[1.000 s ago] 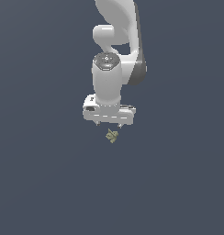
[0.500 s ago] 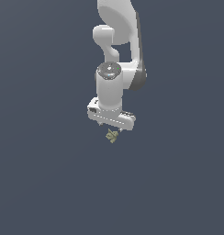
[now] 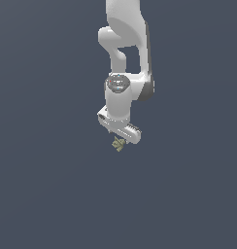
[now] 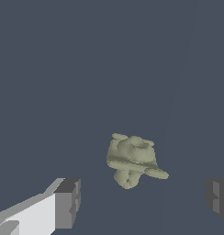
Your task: Pick up the object and move it to a goal position.
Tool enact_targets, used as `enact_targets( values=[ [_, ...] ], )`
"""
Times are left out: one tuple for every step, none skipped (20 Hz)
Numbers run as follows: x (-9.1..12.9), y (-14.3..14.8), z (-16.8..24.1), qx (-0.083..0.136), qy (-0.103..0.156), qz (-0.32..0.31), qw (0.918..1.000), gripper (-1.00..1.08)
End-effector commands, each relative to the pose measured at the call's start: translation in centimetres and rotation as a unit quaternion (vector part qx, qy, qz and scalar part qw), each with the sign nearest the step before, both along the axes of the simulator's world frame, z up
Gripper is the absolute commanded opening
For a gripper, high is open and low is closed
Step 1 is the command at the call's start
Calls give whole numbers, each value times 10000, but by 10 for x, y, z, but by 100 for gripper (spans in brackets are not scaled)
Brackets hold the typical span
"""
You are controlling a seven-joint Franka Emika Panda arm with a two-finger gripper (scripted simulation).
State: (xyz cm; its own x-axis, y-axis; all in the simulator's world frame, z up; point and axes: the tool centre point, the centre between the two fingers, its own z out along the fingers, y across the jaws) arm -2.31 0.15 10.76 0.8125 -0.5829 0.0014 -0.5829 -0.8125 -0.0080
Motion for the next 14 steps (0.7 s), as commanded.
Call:
enact_targets(
  values=[
    [-3,1,-7,-4,8,-298,9996,100],
    [-4,1,-9,-6,12,-398,9992,100],
    [-5,2,-12,-8,15,-491,9988,100],
    [-6,2,-14,-10,18,-577,9983,100],
    [-7,2,-16,-12,20,-656,9978,100],
    [-8,3,-17,-14,22,-728,9973,100],
    [-9,3,-19,-16,24,-793,9968,100],
    [-9,3,-20,-17,26,-852,9964,100],
    [-10,3,-21,-19,27,-903,9959,100],
    [-10,3,-22,-21,29,-948,9955,100],
    [-11,3,-23,-22,30,-986,9951,100],
    [-11,3,-24,-23,31,-1017,9948,100],
    [-11,3,-25,-24,31,-1041,9946,100],
    [-12,4,-25,-24,32,-1058,9944,100]
  ],
)
